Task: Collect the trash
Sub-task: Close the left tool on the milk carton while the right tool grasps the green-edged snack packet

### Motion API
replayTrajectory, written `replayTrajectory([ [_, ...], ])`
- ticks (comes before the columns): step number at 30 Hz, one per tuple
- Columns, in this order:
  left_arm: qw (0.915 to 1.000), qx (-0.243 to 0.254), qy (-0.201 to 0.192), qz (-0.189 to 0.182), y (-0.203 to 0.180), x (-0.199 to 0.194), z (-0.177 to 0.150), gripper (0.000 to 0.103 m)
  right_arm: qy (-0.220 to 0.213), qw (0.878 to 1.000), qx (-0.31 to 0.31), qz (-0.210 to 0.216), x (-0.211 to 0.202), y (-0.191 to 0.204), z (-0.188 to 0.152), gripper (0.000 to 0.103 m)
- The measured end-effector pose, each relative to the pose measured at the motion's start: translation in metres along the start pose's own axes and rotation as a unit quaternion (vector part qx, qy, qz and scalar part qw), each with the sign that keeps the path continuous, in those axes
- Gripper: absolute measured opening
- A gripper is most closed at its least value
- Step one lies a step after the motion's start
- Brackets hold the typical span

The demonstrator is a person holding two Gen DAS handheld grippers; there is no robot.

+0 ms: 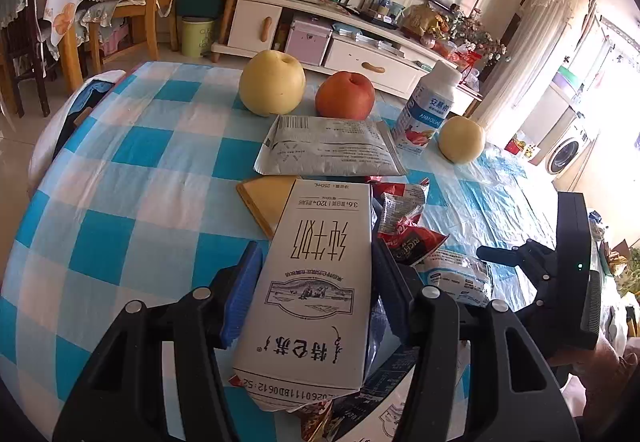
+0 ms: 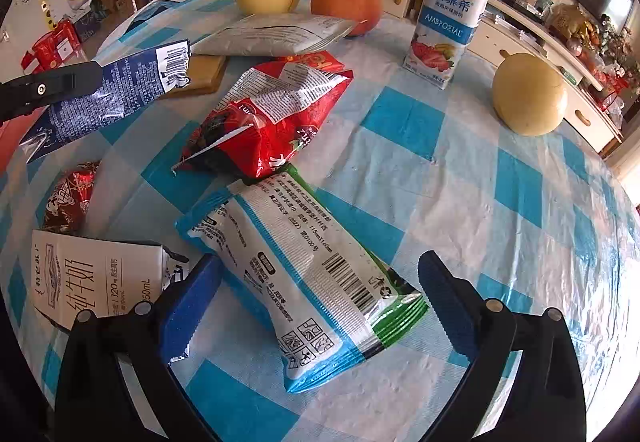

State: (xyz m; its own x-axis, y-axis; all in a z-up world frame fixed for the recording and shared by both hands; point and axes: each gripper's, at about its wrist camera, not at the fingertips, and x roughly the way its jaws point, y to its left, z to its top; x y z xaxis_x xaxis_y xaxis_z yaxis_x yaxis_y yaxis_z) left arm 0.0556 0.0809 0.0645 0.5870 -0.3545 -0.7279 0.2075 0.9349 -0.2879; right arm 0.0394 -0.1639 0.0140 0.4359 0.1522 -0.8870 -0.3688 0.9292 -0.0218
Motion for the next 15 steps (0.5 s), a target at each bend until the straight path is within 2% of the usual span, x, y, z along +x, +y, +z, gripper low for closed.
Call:
replayTrajectory([
  [3,1.0,-0.004,-0.003,-0.005,0.002,-0.003,0.001,0.057,0.006,1.0,0.007,0.009,0.001,0.002,0.001,0.093],
  [7,0.9999,-0.008,-0.009,-0.011,0.005,-0.008,0.002,0.057,0.017,1.0,0.01,0.007,-0.003,0.013,0.008,0.074],
  [15,0.9994,-0.016,-0.022,-0.019,0.016,-0.021,0.0,0.057,0.036,0.998,0.052,0.022,-0.012,0.015,0.014,0.05],
])
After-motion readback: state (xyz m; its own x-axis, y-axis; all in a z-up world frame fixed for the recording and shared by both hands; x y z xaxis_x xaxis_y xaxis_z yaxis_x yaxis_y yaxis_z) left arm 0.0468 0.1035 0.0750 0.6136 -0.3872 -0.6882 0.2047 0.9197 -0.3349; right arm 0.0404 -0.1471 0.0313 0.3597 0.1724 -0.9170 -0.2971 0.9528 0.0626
